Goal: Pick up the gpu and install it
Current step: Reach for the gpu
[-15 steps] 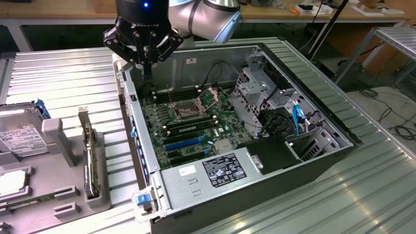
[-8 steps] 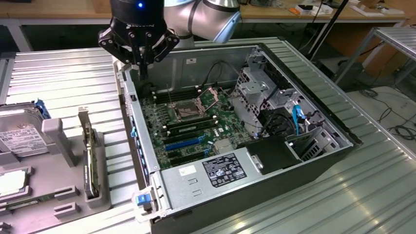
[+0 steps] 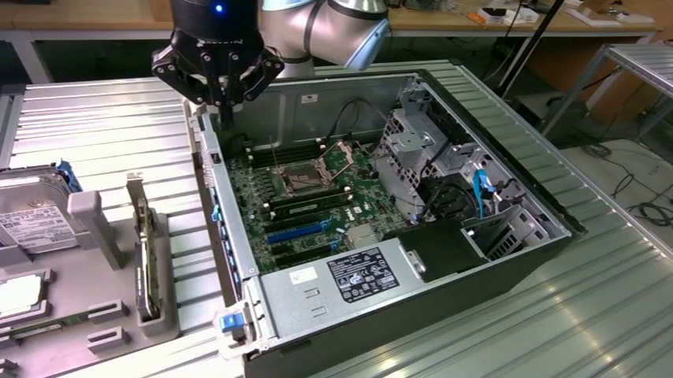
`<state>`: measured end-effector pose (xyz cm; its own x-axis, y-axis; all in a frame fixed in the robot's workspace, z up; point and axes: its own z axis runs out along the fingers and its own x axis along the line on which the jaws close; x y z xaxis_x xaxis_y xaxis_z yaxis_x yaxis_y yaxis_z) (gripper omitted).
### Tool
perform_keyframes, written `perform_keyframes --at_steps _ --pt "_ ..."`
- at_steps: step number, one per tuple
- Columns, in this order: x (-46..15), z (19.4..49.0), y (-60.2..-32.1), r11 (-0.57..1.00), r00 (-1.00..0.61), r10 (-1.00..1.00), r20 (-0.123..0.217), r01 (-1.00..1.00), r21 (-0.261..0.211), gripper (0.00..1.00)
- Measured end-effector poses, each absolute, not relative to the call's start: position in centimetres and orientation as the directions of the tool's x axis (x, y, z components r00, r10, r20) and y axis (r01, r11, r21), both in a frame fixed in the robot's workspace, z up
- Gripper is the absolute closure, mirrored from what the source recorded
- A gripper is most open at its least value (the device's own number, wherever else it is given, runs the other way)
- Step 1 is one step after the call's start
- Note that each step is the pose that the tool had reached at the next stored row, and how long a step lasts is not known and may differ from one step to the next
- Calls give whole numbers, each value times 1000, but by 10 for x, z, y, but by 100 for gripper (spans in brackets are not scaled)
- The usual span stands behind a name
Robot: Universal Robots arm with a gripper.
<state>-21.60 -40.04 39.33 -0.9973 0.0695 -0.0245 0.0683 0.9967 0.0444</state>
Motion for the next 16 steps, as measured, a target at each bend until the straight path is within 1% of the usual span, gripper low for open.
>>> perform_keyframes --at_steps 16 --pt "-236 393 -401 997 -997 69 -24 68 44 89"
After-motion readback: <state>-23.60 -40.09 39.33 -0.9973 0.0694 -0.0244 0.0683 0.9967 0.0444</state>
